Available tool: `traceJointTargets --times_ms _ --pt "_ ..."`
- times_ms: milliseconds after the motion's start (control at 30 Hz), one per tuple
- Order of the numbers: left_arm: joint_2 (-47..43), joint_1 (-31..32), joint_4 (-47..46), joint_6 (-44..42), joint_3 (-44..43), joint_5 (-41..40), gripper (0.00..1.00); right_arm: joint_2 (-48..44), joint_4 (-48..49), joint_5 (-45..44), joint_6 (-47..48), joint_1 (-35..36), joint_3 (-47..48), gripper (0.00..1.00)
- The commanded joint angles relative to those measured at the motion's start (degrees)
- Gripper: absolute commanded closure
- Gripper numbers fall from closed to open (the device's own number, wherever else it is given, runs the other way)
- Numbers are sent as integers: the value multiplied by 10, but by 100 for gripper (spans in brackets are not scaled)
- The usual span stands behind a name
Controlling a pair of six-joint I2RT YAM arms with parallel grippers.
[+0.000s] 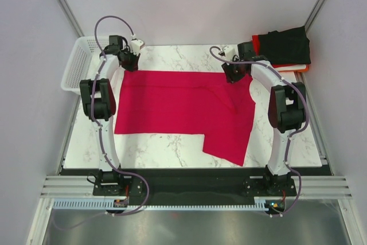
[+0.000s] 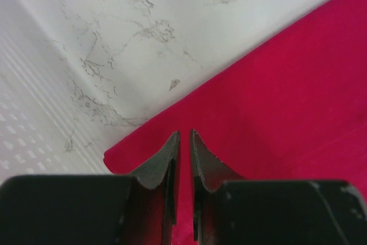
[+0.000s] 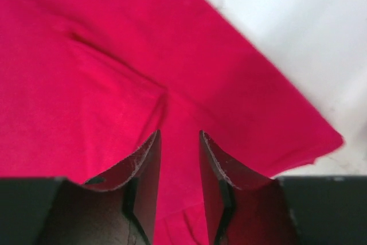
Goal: Fold and stack the t-shirts
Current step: Fold the tshirt
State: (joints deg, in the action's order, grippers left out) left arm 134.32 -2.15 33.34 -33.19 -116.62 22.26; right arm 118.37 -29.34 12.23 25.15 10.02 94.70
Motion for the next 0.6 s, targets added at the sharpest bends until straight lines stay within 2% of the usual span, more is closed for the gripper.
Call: traceJointTargets --times_ms 0,100,567 --pt "-10 0 -1 -6 22 -23 82 5 -41 111 -11 4 27 59" --pt "-5 0 -1 -11 34 -36 81 13 -46 119 -13 7 24 57" --pt "-6 2 -1 -15 57 -49 80 90 -60 121 -14 11 81 61"
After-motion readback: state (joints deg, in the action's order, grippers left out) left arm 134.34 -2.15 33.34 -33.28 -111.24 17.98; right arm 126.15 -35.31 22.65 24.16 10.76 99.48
